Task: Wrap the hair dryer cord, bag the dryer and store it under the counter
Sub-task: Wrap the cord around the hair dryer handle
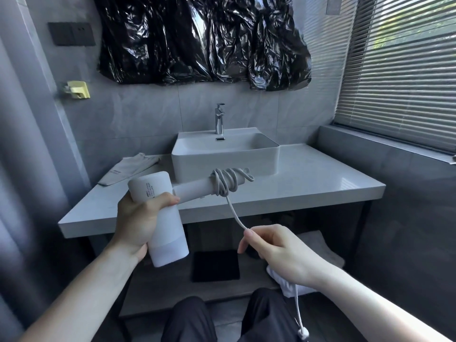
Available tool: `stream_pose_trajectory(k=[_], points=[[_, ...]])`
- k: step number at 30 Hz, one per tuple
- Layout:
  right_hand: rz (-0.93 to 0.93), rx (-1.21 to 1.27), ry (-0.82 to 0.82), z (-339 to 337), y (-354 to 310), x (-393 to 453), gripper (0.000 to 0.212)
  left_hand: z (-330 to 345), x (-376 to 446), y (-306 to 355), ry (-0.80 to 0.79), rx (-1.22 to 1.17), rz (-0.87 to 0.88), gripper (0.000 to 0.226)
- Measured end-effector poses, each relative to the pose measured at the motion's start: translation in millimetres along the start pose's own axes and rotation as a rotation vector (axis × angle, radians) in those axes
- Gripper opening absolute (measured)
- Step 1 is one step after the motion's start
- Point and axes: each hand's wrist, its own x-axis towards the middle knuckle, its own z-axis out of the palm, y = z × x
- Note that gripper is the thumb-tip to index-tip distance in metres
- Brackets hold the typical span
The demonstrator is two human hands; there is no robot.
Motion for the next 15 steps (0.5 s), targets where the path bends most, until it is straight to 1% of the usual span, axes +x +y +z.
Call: stream_pose_trajectory(k=[4, 8, 12, 15], points=[[-0.074, 0.007, 0.073, -10, -11, -5, 0.049, -4, 3, -8, 0.025, 0.056, 0.01, 0.031], [-0.123, 0.003, 0.113, -19, -18, -4, 0.048, -7, 5, -17, 0.022, 0.12, 0.017, 0.041], [-0.175, -0.039, 0.148, -28, -26, 3, 0.042, -6, 2, -24, -0.036, 0.241, 0.073, 0.043], [-0.179, -0.081, 0.2, -37, -32, 11, 0.031, -6, 1, -26, -0.123, 0.362, 0.129, 0.048]])
